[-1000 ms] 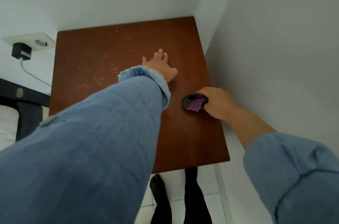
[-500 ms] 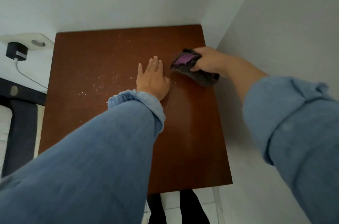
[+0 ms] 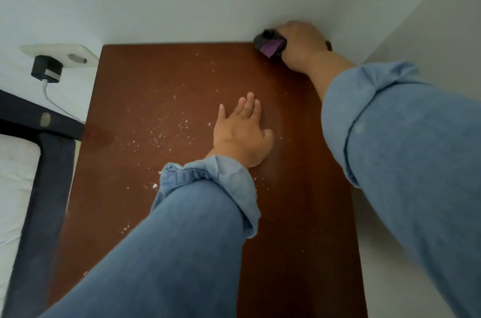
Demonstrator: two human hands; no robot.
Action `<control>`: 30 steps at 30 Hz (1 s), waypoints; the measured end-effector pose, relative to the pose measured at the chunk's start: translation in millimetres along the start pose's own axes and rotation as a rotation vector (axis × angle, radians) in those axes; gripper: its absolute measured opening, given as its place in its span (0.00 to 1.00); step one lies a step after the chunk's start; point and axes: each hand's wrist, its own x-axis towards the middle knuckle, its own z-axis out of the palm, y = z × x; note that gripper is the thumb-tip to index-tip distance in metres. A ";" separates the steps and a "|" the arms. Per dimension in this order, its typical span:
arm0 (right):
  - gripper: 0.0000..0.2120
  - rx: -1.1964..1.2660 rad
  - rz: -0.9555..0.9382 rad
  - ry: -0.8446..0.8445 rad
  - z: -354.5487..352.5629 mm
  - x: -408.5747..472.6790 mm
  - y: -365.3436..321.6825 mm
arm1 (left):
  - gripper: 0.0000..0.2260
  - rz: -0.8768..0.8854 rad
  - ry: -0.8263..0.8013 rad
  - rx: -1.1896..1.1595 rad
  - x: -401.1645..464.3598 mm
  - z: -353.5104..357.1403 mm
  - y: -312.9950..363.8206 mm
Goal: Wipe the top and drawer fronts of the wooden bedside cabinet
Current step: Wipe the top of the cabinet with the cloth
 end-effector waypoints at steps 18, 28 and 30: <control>0.19 0.202 0.145 -0.218 27.0 -256.3 -36.6 | 0.27 0.029 0.009 0.030 -11.1 -2.0 -4.2; 0.14 0.219 0.227 -0.842 -1.0 -277.8 -50.2 | 0.26 0.064 0.035 0.046 -15.6 -21.9 -11.0; 0.15 0.373 0.313 -0.870 -11.2 -262.7 -45.0 | 0.25 0.053 0.043 -0.009 -21.9 -27.6 -18.7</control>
